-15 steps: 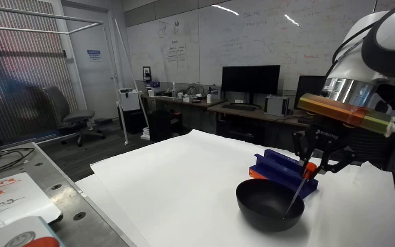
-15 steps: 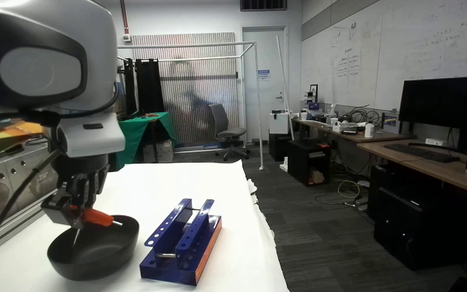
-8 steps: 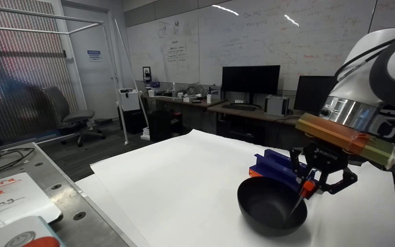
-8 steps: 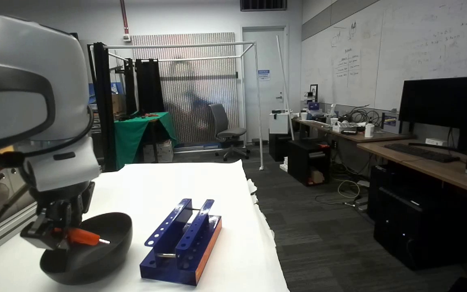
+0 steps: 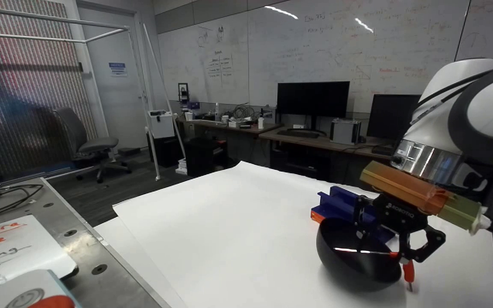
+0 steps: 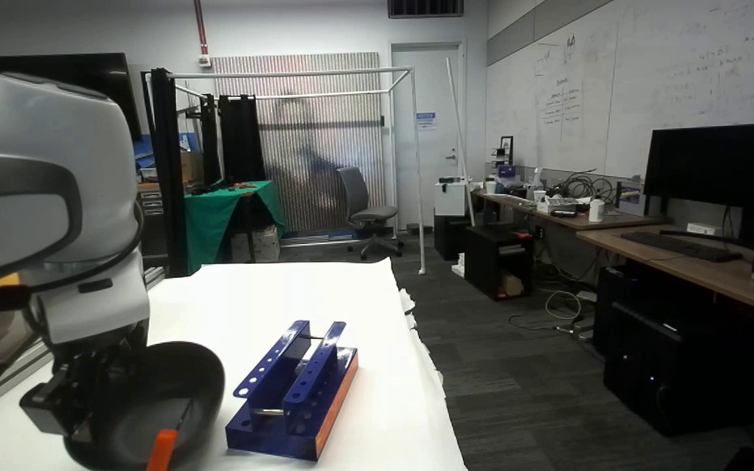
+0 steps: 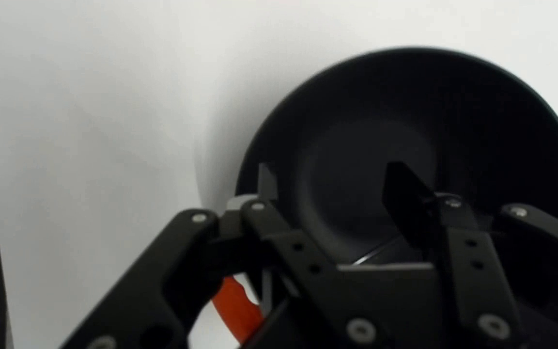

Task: Put the orange object into the black bowl.

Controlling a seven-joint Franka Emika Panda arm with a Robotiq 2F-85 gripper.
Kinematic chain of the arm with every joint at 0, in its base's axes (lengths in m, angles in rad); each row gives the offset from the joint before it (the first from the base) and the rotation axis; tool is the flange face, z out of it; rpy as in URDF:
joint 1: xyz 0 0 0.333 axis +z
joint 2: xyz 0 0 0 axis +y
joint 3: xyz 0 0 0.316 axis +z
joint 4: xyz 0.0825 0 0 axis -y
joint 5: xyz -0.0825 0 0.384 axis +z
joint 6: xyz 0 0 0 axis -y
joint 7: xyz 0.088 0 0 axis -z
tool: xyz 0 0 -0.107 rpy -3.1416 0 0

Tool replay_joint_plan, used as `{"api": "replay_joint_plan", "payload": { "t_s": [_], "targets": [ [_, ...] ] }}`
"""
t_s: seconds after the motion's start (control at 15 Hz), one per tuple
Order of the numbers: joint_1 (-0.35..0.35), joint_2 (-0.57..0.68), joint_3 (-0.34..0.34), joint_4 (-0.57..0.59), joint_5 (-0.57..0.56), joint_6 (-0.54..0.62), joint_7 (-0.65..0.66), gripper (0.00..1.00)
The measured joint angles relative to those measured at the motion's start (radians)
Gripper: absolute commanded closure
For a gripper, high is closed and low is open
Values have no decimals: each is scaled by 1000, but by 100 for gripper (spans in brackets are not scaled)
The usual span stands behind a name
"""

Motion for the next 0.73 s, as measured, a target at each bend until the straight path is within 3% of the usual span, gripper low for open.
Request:
{"api": "replay_joint_plan", "payload": {
  "t_s": [0.07, 0.13, 0.47, 0.73],
  "targets": [
    [0, 7, -1, 2, 0, 4, 0, 2],
    [0, 12, -3, 3, 0, 8, -1, 0],
    [-12, 13, -21, 31, -39, -13, -3, 0],
    [-15, -7, -64, 115, -42, -242, -98, 0]
  ]
}}
